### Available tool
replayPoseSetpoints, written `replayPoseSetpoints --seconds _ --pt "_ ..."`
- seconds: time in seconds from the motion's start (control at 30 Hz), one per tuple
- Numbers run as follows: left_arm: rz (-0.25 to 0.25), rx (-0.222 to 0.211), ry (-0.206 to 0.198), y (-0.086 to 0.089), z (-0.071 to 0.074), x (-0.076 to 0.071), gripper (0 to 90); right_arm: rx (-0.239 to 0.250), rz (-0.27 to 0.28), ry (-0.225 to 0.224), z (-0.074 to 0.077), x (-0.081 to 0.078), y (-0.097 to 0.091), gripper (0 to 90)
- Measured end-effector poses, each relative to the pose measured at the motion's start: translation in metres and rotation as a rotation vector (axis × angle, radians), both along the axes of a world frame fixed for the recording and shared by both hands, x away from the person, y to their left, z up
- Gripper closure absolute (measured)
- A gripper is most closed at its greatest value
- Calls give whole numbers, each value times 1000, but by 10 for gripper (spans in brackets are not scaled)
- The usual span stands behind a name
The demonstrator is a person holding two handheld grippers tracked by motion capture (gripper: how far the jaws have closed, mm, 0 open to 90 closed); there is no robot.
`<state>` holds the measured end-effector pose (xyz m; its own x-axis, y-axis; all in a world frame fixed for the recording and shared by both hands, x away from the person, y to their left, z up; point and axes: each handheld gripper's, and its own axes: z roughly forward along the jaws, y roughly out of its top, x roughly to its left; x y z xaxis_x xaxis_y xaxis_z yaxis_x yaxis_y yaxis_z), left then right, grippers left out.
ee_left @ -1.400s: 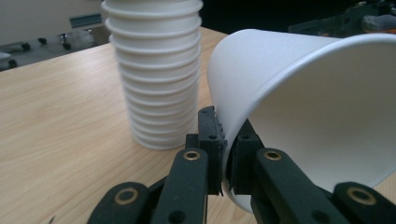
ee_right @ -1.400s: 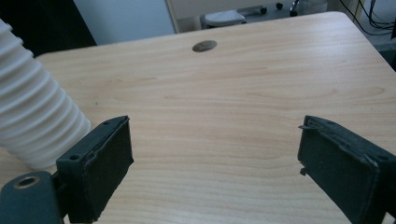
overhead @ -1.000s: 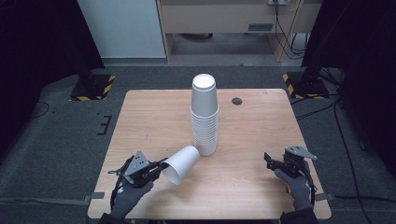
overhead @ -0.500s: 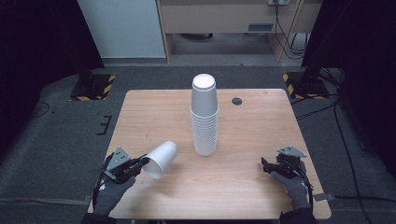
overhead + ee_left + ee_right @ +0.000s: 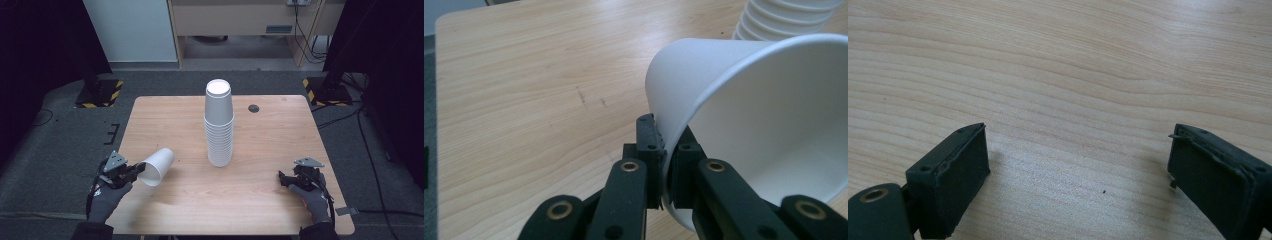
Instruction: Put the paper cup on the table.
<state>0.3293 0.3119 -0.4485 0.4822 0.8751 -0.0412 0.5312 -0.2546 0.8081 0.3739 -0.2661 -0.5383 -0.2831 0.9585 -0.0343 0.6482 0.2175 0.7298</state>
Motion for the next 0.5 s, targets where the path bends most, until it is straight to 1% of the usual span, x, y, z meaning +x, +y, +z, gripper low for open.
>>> replayPoseSetpoints --seconds 0.17,0.33,0.37,0.5 --pt "23 46 46 9 5 3 859 26 -7 16 0 1 -1 97" --pt "57 70 93 16 11 7 859 26 -7 18 0 1 -1 97" --pt "61 75 99 17 12 8 859 27 -8 18 0 1 -1 97" --pt "74 106 142 21 16 11 859 28 -11 18 0 1 -1 95"
